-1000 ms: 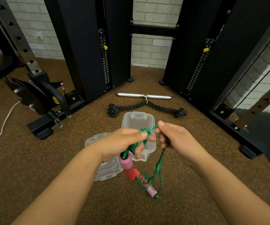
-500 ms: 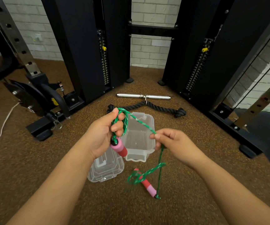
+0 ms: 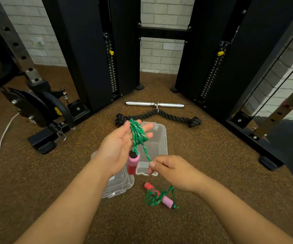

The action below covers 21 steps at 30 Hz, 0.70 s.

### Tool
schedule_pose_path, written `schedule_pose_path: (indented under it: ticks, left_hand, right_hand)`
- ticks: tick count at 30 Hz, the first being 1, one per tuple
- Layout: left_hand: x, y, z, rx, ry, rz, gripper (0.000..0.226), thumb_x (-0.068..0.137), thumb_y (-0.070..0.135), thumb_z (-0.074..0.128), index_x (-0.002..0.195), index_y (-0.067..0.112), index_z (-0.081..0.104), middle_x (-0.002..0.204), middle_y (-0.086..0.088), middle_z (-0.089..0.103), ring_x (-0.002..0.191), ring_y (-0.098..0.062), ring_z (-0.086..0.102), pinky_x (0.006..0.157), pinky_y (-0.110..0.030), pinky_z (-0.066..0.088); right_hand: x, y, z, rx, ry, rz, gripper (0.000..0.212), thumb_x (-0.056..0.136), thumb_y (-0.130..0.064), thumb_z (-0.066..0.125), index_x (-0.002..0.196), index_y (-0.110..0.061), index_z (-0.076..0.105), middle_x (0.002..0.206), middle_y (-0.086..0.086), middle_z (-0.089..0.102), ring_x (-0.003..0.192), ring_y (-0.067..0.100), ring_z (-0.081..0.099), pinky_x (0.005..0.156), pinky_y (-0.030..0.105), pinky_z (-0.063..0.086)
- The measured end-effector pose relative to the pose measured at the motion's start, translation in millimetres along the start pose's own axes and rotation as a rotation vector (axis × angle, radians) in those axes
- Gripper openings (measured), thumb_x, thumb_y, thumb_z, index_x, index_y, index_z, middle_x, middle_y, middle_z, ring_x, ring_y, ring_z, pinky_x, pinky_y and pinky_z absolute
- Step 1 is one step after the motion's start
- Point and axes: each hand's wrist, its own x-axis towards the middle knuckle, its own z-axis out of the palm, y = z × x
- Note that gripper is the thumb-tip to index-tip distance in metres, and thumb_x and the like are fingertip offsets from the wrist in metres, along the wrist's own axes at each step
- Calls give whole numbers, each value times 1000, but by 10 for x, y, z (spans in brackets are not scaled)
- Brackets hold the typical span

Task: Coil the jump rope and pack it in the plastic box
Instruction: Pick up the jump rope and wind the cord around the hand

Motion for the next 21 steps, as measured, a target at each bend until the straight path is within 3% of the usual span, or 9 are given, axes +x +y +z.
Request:
schedule_pose_path:
  ticks: [3,6,8,10,13,15,16,18,21]
  left_hand:
    - [-26,-108,5,437,-27,-19,42,99,47,24,107,41,65,117,10,70,111,-10,63,97,-35,43]
    - [-20,-208,-58,707,-47,-115,51,90,66,25,115,41,63,125,4,63,115,-14,59,97,-43,47]
    - [-16,-214,-75,792,-55,-133,56,78,81,26,115,52,58,136,0,54,123,-16,52,102,-43,44]
    - [-16,-194,-69,858,-114,-102,53,82,77,28,110,47,62,119,4,66,117,-14,56,106,-41,39]
    - [-35,-142,-26,850,-218,-140,49,89,57,44,100,14,66,95,-3,73,95,-16,68,88,-26,49]
    - [-30,-137,-33,805,-288,-150,35,88,48,54,98,18,69,95,-9,73,92,-22,69,91,-31,51]
    - [-28,-130,-33,758,-296,-143,24,89,43,55,91,26,72,87,-7,72,85,-23,68,93,-33,50]
    - [-23,-103,-31,664,-264,-107,26,94,34,50,81,33,73,61,3,57,64,-14,58,84,-27,50]
    - [-5,-55,-51,540,-169,-51,29,97,30,43,97,16,68,53,6,42,52,-9,46,64,-22,43]
  right_hand:
    - [-35,-82,8,46,-40,-62,28,95,-39,48,86,-26,71,43,-14,44,44,1,38,48,20,28]
    - [-53,-142,-69,134,-52,-97,25,96,-33,50,85,-22,71,49,-22,52,51,-4,44,55,16,36]
    - [-61,-152,-164,244,-32,-95,23,95,-32,51,82,-27,68,64,-14,63,59,-1,48,62,21,42]
    - [-77,-126,-266,379,26,-49,23,95,-29,50,80,-24,67,70,-4,68,58,4,49,59,19,43]
    - [-82,-85,-378,551,127,13,28,96,-26,48,74,-21,66,57,-9,53,57,8,48,63,22,42]
    - [-59,-59,-393,622,187,52,32,95,-32,48,69,-22,64,59,-7,52,59,10,48,71,28,39]
    - [-43,-54,-387,668,209,74,33,95,-34,48,68,-22,62,60,-7,53,59,9,48,72,30,39]
    - [-21,-54,-371,769,228,111,33,95,-36,49,68,-19,59,60,-7,55,57,9,51,69,28,43]
    - [-9,-47,-364,773,187,133,32,94,-37,50,74,-19,66,60,-6,56,56,10,49,64,26,42]
